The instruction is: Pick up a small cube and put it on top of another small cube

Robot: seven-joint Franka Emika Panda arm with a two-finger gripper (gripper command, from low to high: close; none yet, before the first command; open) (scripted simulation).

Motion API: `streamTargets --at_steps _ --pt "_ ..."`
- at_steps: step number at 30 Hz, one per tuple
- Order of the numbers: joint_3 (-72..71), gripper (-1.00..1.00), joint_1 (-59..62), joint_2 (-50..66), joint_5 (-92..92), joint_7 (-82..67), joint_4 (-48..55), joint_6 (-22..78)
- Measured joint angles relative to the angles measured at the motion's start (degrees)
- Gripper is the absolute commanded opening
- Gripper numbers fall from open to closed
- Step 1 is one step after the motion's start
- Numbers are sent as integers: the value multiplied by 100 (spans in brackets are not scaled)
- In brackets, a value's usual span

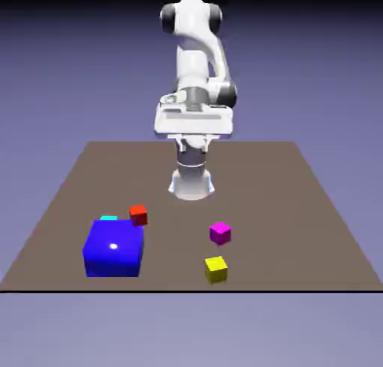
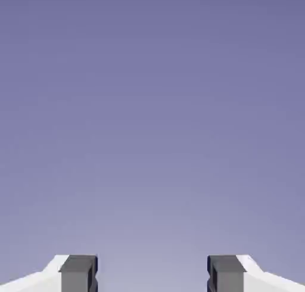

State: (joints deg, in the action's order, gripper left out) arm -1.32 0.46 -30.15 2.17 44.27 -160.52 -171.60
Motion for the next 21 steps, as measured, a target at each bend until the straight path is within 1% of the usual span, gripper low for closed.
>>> streamTargets --at_steps 18,19,21 --pt "-1952 0 1698 3710 3211 2692 711 3560" --pt "-1952 0 1699 3711 3211 2692 711 3560" --pt "-2023 0 1637 4125 3368 2562 717 3142"
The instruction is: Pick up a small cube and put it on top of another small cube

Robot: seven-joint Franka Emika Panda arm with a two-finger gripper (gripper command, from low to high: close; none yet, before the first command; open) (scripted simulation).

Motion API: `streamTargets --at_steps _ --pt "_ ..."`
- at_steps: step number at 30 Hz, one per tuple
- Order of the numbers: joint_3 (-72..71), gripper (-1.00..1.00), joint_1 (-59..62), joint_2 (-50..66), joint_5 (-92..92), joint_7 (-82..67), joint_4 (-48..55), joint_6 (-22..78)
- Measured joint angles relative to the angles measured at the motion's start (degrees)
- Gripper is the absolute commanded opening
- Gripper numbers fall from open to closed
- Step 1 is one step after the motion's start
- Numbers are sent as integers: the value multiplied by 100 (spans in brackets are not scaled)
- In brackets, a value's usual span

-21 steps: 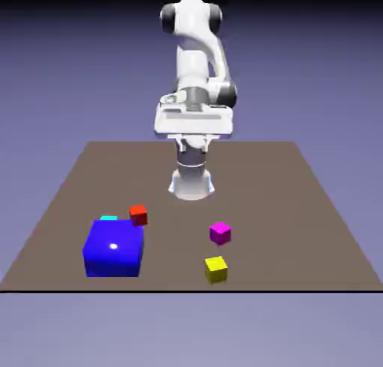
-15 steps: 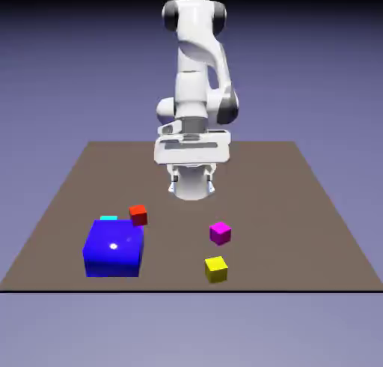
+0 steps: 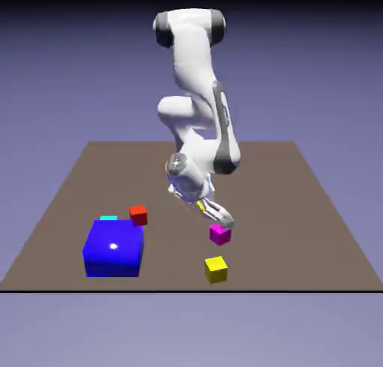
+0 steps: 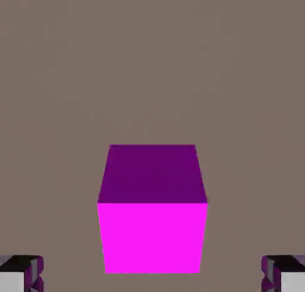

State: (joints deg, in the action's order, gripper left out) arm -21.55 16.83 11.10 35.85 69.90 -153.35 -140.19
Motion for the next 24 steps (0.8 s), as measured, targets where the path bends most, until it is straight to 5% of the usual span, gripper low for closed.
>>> streamTargets --at_steps 3,4,12,24 --pt "-106 0 -93 622 236 -195 9 -629" --pt "-135 -100 -119 794 301 -249 11 -802" --pt "53 -100 87 -399 -140 164 26 413" --pt "-957 -100 1637 473 -103 2953 1988 304"
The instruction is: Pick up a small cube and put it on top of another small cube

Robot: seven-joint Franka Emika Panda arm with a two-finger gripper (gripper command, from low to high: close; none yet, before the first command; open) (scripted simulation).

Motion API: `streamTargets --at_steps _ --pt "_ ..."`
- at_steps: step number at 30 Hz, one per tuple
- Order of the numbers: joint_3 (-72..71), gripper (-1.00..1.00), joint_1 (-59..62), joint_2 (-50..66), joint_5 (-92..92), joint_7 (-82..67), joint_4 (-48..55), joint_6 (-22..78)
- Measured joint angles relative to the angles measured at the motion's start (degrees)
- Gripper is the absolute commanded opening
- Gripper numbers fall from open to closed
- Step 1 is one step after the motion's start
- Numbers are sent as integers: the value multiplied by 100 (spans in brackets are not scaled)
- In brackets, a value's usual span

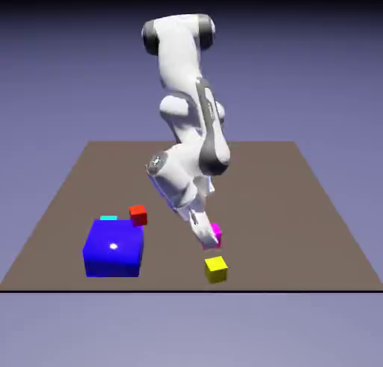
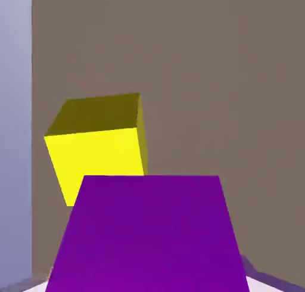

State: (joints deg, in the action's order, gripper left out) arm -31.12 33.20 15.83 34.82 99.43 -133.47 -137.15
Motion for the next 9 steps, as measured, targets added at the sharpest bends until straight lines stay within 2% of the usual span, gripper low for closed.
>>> streamTargets --at_steps 5,6,9 --pt "16 -100 -313 830 40 -119 22 -858" --pt "19 100 -362 958 46 -138 25 -991" --pt "15 100 -284 751 31 -104 19 -772"
